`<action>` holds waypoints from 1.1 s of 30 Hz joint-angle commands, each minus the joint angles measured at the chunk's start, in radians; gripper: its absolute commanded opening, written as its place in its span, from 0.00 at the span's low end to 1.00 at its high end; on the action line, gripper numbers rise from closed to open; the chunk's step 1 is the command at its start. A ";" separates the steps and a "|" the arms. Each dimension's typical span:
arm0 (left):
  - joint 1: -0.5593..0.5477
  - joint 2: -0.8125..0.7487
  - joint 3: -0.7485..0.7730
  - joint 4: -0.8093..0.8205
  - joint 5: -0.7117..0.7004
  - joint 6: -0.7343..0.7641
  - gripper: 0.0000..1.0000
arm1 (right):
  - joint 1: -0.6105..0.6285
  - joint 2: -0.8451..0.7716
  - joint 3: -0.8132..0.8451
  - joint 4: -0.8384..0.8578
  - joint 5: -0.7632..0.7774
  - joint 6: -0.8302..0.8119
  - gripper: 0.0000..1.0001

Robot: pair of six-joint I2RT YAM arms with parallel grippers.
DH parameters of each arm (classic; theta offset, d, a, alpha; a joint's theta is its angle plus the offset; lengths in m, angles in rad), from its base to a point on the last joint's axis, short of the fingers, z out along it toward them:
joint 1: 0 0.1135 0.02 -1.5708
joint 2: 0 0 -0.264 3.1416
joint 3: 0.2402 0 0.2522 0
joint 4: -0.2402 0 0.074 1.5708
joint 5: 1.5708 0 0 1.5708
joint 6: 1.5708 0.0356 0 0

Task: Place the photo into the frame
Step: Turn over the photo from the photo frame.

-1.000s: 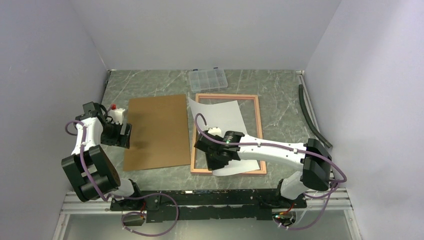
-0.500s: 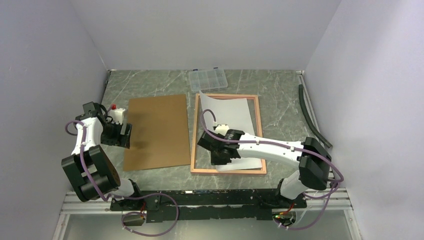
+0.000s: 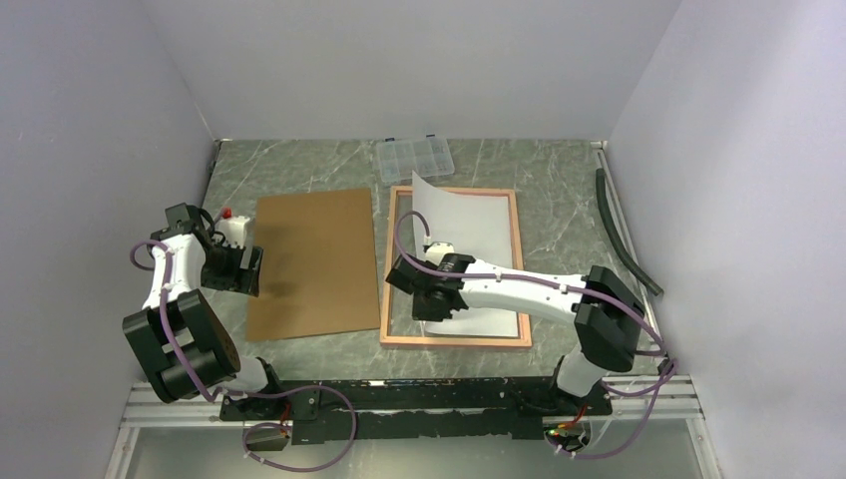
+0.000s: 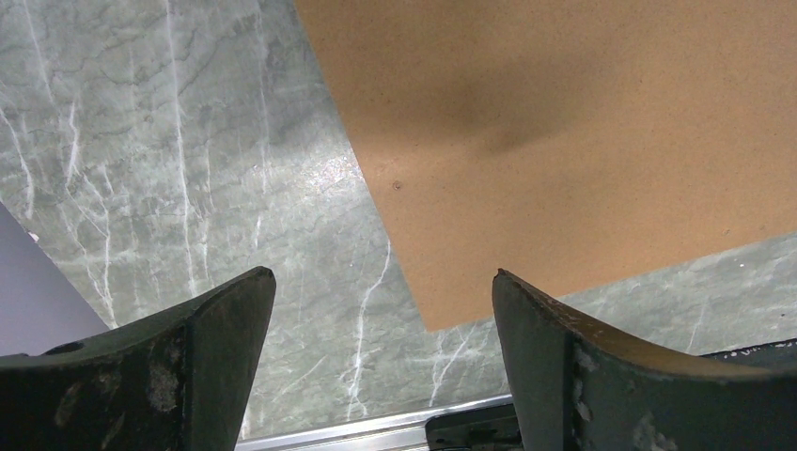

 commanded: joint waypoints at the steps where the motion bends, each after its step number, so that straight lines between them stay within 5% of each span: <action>1: -0.004 -0.031 0.002 0.007 0.015 0.001 0.91 | -0.011 0.028 0.047 0.044 0.025 0.006 0.00; 7: -0.004 -0.027 0.000 0.009 0.016 0.002 0.92 | -0.011 0.065 0.057 0.051 -0.007 -0.031 0.00; 12: -0.004 -0.020 0.002 0.014 0.018 -0.001 0.95 | -0.011 0.049 0.040 0.065 -0.009 -0.038 0.45; 16: -0.004 -0.013 0.006 0.012 0.019 -0.002 0.95 | -0.011 0.053 0.059 0.080 -0.017 -0.054 0.63; 33: -0.004 0.001 0.017 0.004 0.011 0.003 0.95 | -0.005 -0.002 0.053 0.249 -0.116 -0.202 0.85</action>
